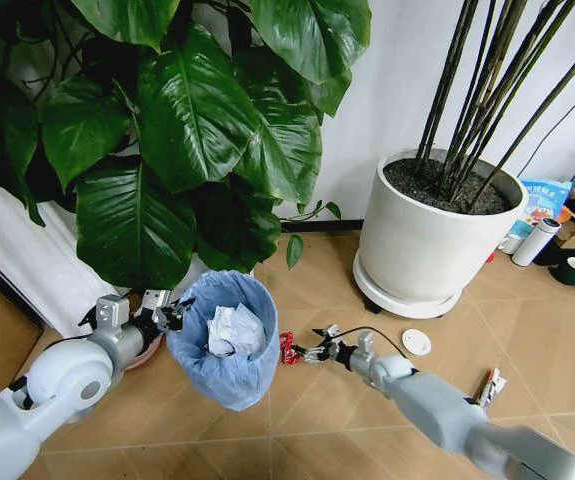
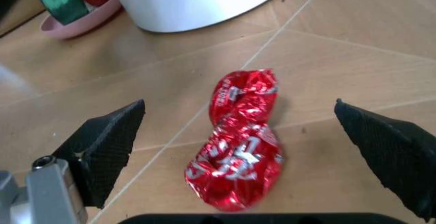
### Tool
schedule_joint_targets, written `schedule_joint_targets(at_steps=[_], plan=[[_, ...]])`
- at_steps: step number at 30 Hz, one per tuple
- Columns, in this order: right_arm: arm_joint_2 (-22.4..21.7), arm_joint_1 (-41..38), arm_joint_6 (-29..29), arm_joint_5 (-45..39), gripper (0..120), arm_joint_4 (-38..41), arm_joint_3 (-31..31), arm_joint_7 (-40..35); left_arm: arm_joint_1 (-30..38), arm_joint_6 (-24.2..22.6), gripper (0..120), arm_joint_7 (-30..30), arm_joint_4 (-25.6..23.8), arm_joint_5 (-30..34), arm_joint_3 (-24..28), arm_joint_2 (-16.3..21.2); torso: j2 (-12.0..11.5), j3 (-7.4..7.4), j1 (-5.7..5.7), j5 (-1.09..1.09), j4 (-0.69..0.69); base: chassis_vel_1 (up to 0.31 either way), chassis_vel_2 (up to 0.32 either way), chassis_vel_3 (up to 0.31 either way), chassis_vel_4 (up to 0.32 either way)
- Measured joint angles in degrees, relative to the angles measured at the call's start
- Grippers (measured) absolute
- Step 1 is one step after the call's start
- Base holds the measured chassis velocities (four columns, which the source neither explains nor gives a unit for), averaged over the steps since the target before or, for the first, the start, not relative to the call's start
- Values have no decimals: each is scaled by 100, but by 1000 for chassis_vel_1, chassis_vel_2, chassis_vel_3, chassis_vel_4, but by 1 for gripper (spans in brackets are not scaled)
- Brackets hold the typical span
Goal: Pick up the trash bin and place the garbage on the floor into it.
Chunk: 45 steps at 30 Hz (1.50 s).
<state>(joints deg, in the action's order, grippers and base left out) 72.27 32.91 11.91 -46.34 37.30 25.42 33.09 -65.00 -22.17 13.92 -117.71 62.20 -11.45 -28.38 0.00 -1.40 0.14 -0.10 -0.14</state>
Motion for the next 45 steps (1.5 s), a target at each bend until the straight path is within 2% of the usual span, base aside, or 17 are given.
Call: schedule_joint_targets(at_steps=[18, 21, 23, 24, 26, 27, 32, 33, 37, 38, 41, 42, 45], plan=[[578, -414, -13, 578, 100, -905, 304, -336, 94, 32, 0, -84, 13, -30, 5, -119, 0, 0, 0, -1, -1, 0, 0, 0, 0], [704, -473, -47, 680, 88, -1080, 317, -422, 158, 32, 0, -80, 10, 19, 29, -119, 0, 0, 0, -1, -1, 0, 0, 0, 0], [725, -487, -63, 699, 86, -1108, 342, -451, 177, 31, 0, -79, 11, 29, 34, -118, 0, 0, 0, -1, -1, 0, 0, 0, 0], [741, -500, -69, 712, 79, -1138, 357, -470, 192, 31, 0, -78, 15, 37, 38, -118, 0, 0, 0, -1, -1, 0, 0, 0, 0], [756, -511, -72, 714, 72, -1160, 362, -485, 205, 31, 0, -77, 26, 44, 46, -127, 0, 0, 0, -1, -1, 0, 0, 0, 0], [756, -511, -72, 714, 72, -1160, 362, -485, 205, 31, 0, -77, 26, 44, 46, -127, 0, 0, 0, -1, -1, 0, 0, 0, 0], [759, -526, -86, 669, 49, -1154, 383, -498, 204, 28, 0, -77, 52, 44, 66, -162, 0, 0, 0, -1, -1, 0, 0, 0, 0], [759, -526, -86, 669, 49, -1154, 383, -498, 204, 28, 0, -77, 52, 44, 66, -162, 0, 0, 0, -1, -1, 0, 0, 0, 0], [723, -533, -90, 593, 33, -1077, 390, -499, 157, 27, 0, -82, 42, 40, 63, -137, 0, 0, 0, -1, -1, 0, 0, 0, 0], [723, -533, -90, 593, 33, -1077, 390, -499, 157, 27, 0, -82, 42, 40, 63, -137, 0, 0, 0, -1, -1, 0, 0, 0, 0], [603, -486, -105, 397, 22, -829, 441, -501, 49, 22, 0, -82, -40, 28, 56, -87, 0, 0, 0, 0, -1, 0, 0, 0, 0], [603, -486, -105, 397, 22, -829, 441, -501, 49, 22, 0, -82, -40, 28, 56, -87, 0, 0, 0, 0, -1, 0, 0, 0, 0], [290, -378, -157, 19, 15, -187, 506, -645, -44, 13, 0, -86, -107, 0, 113, -46, 0, 0, 0, 2, 1, 0, 0, 0, 0]])
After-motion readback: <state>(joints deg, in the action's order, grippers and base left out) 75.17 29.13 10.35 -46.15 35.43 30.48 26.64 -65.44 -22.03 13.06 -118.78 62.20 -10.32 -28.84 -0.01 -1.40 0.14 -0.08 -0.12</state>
